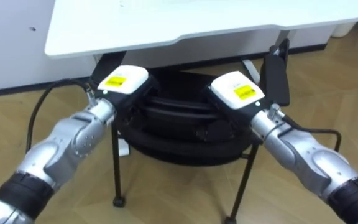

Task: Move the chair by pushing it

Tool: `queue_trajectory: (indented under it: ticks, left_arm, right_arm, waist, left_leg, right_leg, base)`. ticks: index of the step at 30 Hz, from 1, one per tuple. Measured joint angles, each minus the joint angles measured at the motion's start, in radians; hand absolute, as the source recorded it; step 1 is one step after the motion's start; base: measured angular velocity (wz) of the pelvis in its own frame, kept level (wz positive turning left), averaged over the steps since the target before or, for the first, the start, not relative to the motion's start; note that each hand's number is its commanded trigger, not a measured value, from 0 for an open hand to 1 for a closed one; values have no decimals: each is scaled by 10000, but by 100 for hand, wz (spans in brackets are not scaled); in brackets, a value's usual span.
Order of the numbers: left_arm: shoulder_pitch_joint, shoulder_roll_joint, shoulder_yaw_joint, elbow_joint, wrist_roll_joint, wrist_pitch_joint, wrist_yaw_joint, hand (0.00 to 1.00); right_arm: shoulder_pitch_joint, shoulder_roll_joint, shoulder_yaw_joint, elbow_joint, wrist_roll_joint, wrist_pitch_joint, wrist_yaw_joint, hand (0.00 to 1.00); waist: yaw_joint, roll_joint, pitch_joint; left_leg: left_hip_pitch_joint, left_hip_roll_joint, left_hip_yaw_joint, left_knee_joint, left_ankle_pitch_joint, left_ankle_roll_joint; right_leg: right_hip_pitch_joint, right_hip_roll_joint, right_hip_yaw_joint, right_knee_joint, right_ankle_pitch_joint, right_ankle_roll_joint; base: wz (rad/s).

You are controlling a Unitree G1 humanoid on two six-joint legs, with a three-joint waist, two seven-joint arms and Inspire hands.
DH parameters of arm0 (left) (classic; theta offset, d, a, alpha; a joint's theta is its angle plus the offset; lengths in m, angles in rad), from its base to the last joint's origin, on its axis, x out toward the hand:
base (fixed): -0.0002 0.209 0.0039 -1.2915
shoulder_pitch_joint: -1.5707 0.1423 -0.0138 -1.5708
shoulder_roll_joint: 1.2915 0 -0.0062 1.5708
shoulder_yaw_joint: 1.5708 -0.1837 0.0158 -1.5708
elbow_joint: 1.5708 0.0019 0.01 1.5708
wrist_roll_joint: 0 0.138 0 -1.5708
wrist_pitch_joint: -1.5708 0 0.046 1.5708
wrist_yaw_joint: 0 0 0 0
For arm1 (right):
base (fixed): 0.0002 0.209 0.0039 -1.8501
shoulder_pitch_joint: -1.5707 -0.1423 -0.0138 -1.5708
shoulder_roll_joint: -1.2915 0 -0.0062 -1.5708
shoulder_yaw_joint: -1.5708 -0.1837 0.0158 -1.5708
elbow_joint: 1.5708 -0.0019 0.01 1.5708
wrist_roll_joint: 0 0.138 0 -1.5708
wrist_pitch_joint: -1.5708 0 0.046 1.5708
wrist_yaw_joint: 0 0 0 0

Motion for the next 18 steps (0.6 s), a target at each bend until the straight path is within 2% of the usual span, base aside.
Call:
queue_trajectory:
  ticks: [2, 3, 4, 5, 6, 7, 8, 9, 11, 14, 16, 18]
  left_arm:
    - [1, -9, -7, -13, 15, -15, 143, 100]
    - [0, -85, -81, 17, 68, 3, 239, 100]
    - [2, -225, -111, 53, 181, 13, 246, 100]
    - [44, -307, -111, 50, 268, -37, 244, 100]
    - [67, -306, -110, 59, 283, -110, 248, 100]
    - [115, -295, -111, 65, 285, -211, 248, 100]
    - [140, -313, -112, 65, 290, -266, 253, 100]
    - [141, -308, -111, 63, 289, -282, 256, 100]
    - [215, -238, -121, 51, 299, -281, 262, 100]
    - [307, -153, -99, -73, 307, -276, 250, 100]
    - [412, -101, -21, -335, 367, -152, 221, 100]
    - [443, -153, 99, -400, 425, -107, 78, 100]
  right_arm:
    - [-1, 47, -222, 124, -116, -225, -90, 100]
    - [33, 12, -226, 170, -120, -244, -179, 100]
    - [144, -108, -235, 174, -124, -279, -249, 100]
    - [276, -229, -264, 128, -120, -325, -334, 100]
    - [333, -252, -269, 120, -117, -352, -376, 100]
    - [450, -273, -272, 82, -116, -368, -452, 100]
    - [549, -342, -284, -4, -106, -386, -516, 100]
    - [579, -356, -300, -60, -106, -383, -519, 100]
    - [724, -218, -301, -174, -135, -228, -500, 100]
    - [797, -176, -300, -250, -181, -230, -488, 100]
    - [793, -165, -326, -357, -206, -200, -428, 100]
    - [791, -151, -358, -448, -443, -134, -377, 100]
  waist:
    - [-131, -98, 76]
    - [-223, -151, 113]
    - [-202, -302, 184]
    - [-58, -341, 179]
    - [57, -352, 173]
    - [215, -339, 100]
    - [267, -244, -10]
    - [262, -201, -48]
    - [305, -244, -86]
    - [338, -235, -99]
    - [359, -268, -119]
    - [403, -332, -160]
  left_leg:
    - [-351, -342, -2, -248, 46, 41]
    - [-834, -758, -44, -491, 56, 78]
    - [-1317, -1187, 100, -820, 201, 291]
    - [-1792, -1379, 294, -1456, 684, 678]
    - [-1996, -1420, 301, -1636, 1084, 755]
    - [-2289, -1523, 176, -1998, 1700, 772]
    - [-2270, -1509, 255, -2201, 2223, 985]
    - [-2196, -1476, 344, -2245, 2452, 1227]
    - [-1796, -1522, 712, -2607, 2443, 1511]
    - [-1531, -1572, 844, -2915, 2446, 1629]
    - [-1448, -1619, 1048, -3039, 2357, 1728]
    - [-1340, -1695, 1298, -3208, 2308, 1803]
  right_leg:
    - [23, -127, 138, -125, -42, 36]
    - [63, -136, 438, -219, -93, 52]
    - [124, -124, 897, -259, -111, 169]
    - [140, -62, 1305, -266, -119, 262]
    - [142, -34, 1491, -266, -131, 325]
    - [142, -28, 1737, -269, -130, 464]
    - [129, 18, 1919, -271, -134, 650]
    - [123, 60, 1988, -300, -120, 762]
    - [404, -31, 2037, -799, 21, 998]
    - [674, -55, 2194, -1341, 281, 1101]
    - [670, -89, 2344, -1489, 330, 1170]
    - [601, -243, 2497, -1438, 287, 1252]
  base:
    - [27]
    - [19]
    - [-9]
    - [-40]
    - [-65]
    - [-60]
    - [-48]
    - [-31]
    - [-28]
    - [-21]
    - [-22]
    - [-26]
